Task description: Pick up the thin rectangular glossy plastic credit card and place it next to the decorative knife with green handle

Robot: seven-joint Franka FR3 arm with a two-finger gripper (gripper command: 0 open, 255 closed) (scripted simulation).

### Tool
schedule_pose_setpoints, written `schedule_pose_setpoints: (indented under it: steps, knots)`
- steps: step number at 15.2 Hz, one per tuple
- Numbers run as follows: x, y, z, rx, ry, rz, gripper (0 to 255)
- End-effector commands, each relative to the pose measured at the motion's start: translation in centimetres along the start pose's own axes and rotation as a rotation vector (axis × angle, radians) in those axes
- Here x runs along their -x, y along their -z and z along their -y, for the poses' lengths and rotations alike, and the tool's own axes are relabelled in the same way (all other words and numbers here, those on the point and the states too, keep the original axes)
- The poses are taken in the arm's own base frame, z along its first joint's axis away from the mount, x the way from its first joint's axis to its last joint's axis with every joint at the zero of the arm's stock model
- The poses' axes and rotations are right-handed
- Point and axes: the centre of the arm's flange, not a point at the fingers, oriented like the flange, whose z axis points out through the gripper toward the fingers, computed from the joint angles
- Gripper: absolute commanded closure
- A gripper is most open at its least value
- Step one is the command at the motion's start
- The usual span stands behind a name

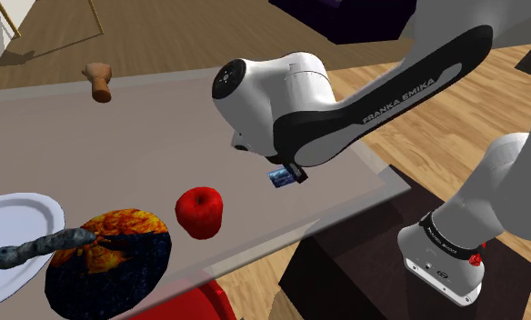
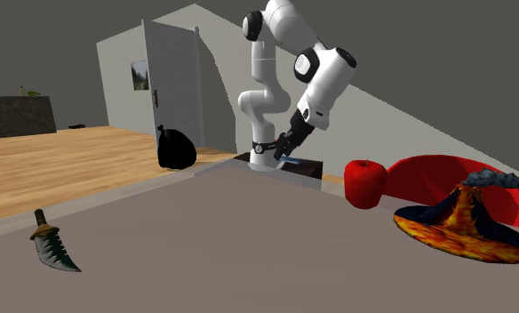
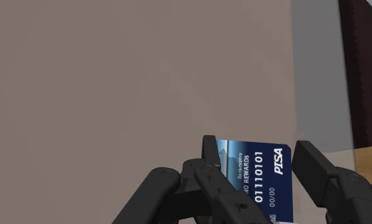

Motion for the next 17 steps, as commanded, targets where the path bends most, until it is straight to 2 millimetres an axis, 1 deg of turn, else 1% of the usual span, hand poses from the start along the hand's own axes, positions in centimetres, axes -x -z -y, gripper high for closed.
schedule_pose_setpoints:
  steps: [1,17]
  knots:
    - [0.9,-0.6,-2.0,0.0,0.0,0.001,255]
    - [9.0,-5.7,-20.9,0.0,0.0,0.001,255]
